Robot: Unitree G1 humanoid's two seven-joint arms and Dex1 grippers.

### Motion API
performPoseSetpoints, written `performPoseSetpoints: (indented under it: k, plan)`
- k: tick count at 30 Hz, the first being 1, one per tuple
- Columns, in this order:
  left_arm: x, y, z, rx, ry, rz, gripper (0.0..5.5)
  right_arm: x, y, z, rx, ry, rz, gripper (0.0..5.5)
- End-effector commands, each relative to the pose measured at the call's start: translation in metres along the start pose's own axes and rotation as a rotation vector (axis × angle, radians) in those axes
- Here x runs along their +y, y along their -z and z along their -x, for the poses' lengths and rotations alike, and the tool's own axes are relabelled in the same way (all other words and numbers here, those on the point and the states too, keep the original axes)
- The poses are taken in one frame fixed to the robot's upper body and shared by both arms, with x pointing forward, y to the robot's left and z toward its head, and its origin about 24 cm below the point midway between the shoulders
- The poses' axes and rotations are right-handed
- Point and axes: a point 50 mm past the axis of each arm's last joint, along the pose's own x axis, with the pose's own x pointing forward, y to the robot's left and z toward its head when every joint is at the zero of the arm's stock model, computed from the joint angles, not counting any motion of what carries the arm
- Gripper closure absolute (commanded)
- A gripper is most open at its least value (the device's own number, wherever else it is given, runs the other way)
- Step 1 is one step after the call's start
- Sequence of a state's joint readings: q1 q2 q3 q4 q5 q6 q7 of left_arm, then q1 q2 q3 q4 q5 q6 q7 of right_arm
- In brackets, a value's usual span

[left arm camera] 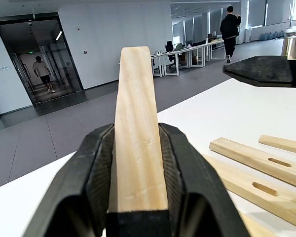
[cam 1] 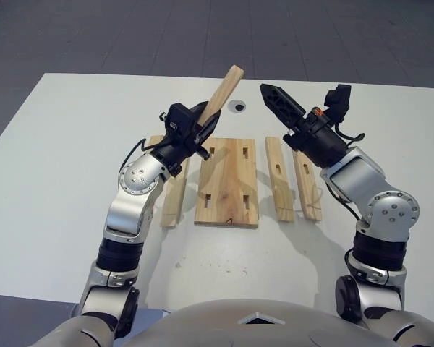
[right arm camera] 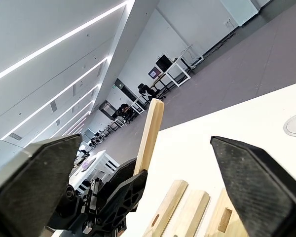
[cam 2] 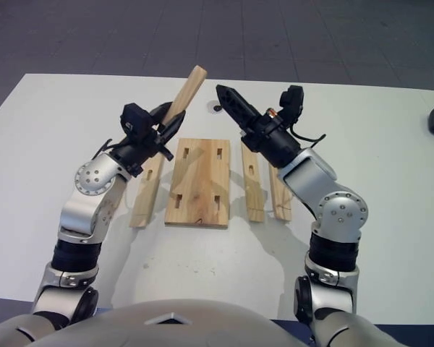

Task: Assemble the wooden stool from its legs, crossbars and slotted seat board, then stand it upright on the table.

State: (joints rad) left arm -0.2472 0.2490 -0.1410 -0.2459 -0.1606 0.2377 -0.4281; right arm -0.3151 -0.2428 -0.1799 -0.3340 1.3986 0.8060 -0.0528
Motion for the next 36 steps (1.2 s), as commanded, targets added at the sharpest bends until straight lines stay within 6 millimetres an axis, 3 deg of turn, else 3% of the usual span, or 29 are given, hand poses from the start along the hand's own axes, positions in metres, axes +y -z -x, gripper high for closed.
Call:
performPoseSetpoints:
  k: [1, 7, 13, 18, 30, 36]
  plan:
    - [-0.012, 0.0, -0.003, -0.006, 0.071, 0.001, 4.21, 0.003, 0.003, -0.008, 0.008, -0.021, -0.006, 0.1]
    - [-0.028, 0.0, -0.009, -0.015, 0.128, 0.011, 4.21, -0.001, 0.018, -0.023, 0.055, -0.031, -0.052, 1.08]
    - [-0.031, 0.0, -0.008, -0.017, 0.142, 0.014, 4.21, -0.005, 0.023, -0.031, 0.071, -0.031, -0.041, 2.11]
    - [-0.032, 0.005, -0.006, 0.002, 0.138, 0.009, 4.21, -0.004, 0.021, -0.026, 0.049, -0.052, -0.063, 2.94]
    - [-0.039, 0.009, -0.007, 0.014, 0.156, -0.028, 4.21, 0.019, 0.003, -0.015, -0.01, -0.259, -0.254, 4.77]
    - [-0.04, 0.011, -0.008, 0.017, 0.15, -0.034, 4.21, 0.024, 0.0, -0.009, 0.01, -0.281, -0.203, 4.95]
